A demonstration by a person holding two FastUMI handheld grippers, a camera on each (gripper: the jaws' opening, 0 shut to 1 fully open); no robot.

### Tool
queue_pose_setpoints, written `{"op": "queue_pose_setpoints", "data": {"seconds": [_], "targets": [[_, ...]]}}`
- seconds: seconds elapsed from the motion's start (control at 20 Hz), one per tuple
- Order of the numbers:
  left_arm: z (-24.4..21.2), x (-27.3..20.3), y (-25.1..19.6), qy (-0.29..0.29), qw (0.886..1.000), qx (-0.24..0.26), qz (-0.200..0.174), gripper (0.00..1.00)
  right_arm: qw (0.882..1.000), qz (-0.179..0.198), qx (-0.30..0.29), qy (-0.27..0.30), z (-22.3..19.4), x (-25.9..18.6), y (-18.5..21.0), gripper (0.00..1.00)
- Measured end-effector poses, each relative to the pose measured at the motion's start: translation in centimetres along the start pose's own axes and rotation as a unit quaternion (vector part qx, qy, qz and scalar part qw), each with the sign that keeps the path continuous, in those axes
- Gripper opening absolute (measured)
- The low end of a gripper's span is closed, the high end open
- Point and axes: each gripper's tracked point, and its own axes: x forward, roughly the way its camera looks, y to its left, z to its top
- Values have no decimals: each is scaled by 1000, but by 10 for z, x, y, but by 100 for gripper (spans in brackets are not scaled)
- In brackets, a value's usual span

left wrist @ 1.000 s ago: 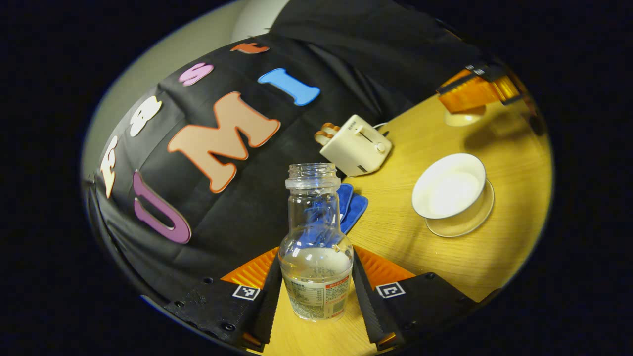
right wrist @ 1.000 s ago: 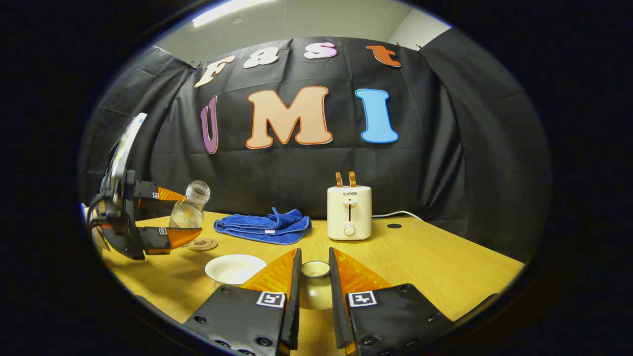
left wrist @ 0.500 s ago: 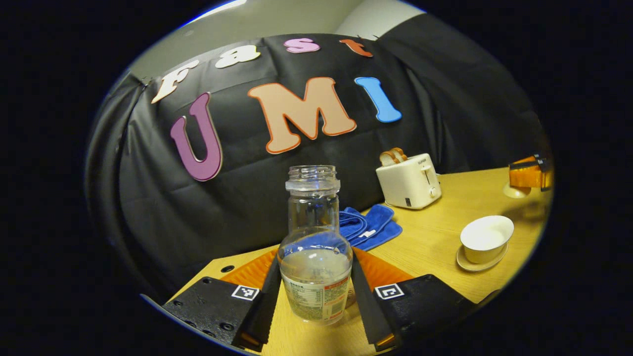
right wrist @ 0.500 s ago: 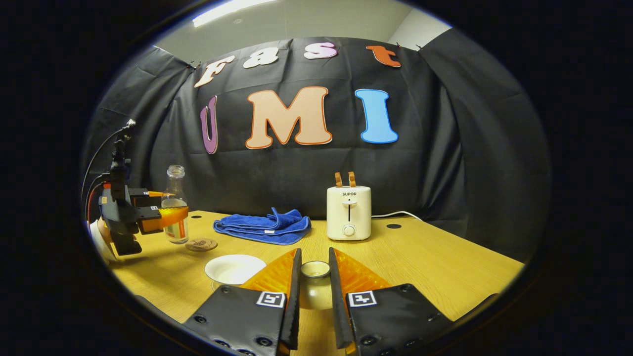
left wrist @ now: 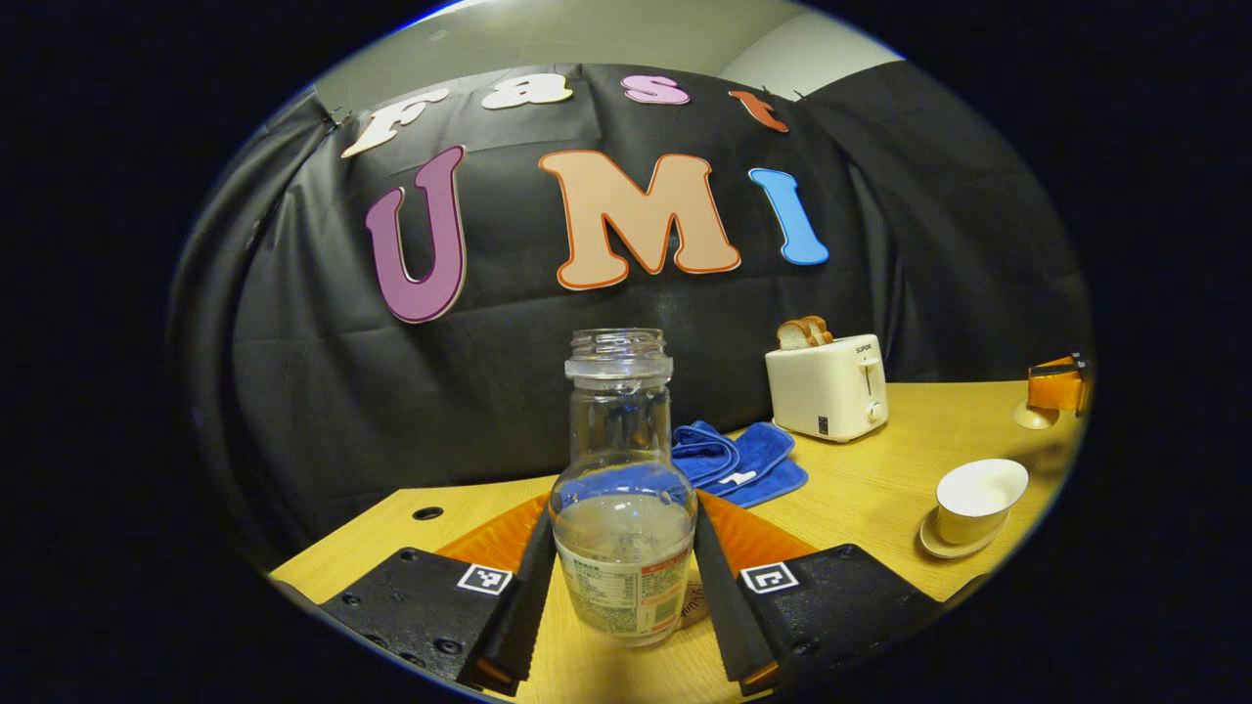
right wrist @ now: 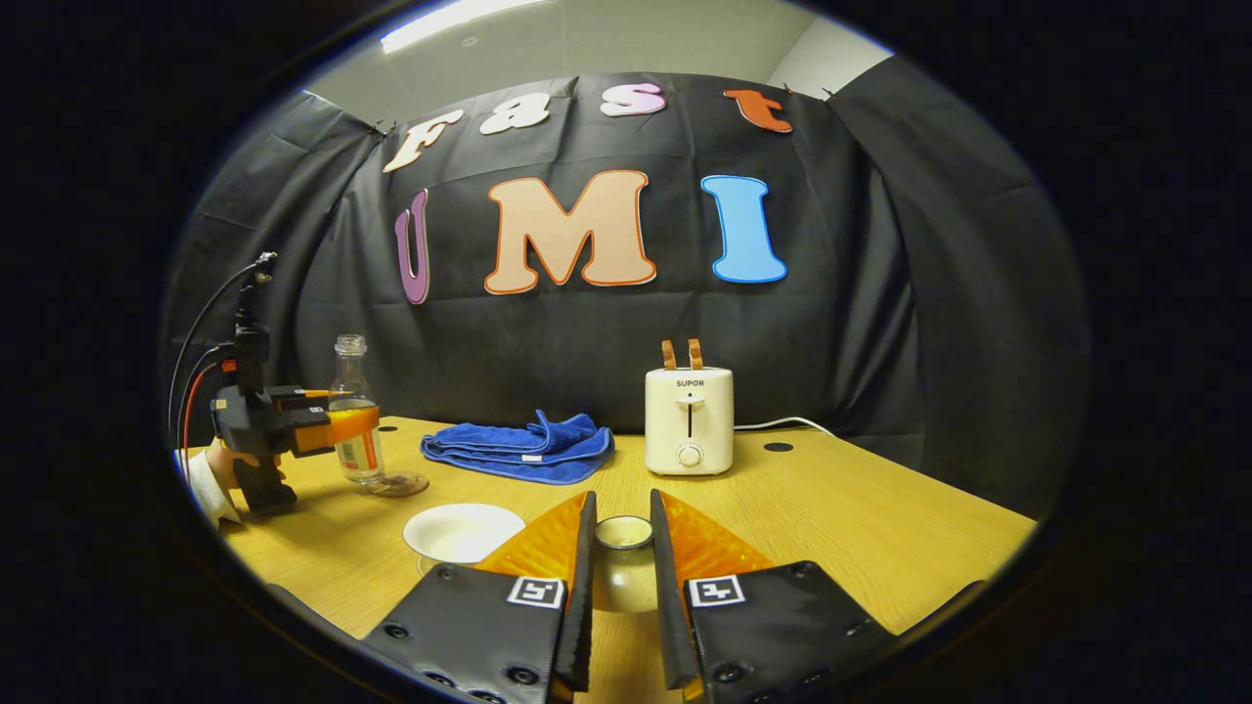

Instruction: Open the teacup lid with one hand, grasp the water bottle and pour water into the teacup with the other hand; after pouring, place the water bottle on the coaster and then close the teacup lid.

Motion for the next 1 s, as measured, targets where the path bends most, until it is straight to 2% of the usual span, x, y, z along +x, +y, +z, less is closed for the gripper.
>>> {"op": "queue_pose_setpoints", "data": {"seconds": [0.35,1.0], "targets": [[-6,16,-3,-1,999,-40,-4,69,1000,-2,0,0,1,0,-1,31],[-19,25,-2,6,999,-45,1,71,1000,2,0,-1,0,0,1,31]]}}
